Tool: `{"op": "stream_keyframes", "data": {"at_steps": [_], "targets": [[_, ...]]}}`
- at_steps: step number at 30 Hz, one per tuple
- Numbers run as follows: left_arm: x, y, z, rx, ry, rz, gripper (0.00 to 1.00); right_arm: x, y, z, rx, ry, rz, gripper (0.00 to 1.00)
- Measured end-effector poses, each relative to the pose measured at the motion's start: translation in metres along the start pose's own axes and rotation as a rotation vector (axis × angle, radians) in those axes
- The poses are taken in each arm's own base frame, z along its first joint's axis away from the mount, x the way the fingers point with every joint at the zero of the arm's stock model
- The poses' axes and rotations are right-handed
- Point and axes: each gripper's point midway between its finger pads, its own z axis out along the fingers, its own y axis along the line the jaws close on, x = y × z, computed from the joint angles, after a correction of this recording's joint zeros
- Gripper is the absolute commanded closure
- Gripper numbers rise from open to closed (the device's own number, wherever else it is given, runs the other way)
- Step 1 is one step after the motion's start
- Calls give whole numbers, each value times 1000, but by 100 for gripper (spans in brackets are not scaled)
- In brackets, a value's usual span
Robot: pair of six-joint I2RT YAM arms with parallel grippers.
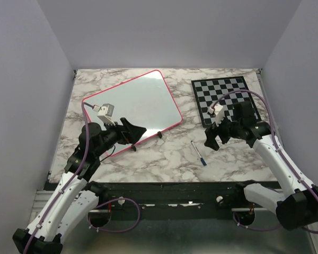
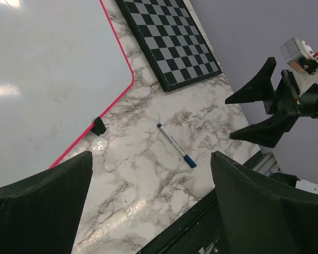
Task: Write a sentence on the whiteboard
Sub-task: Pick up the whiteboard marker from the center of the board.
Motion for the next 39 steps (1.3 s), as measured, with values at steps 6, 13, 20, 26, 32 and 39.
{"op": "stream_keyframes", "data": {"at_steps": [6, 13, 20, 26, 32, 39], "targets": [[19, 2, 2, -7, 31, -6, 1, 26, -12, 19, 77, 140, -3, 13], [42, 9, 11, -33, 82, -18, 1, 51, -2, 54, 33, 304, 3, 26], [52, 18, 8, -51, 73, -30, 1, 61, 4, 94, 15, 442, -8, 36], [46, 15, 2, -40, 38, -30, 1, 65, 6, 112, 21, 497, -9, 43], [46, 14, 2, -37, 34, -31, 1, 73, 3, 117, 31, 531, 7, 48], [44, 12, 0, -29, 25, -32, 1, 83, 1, 123, 36, 576, 19, 61]]}}
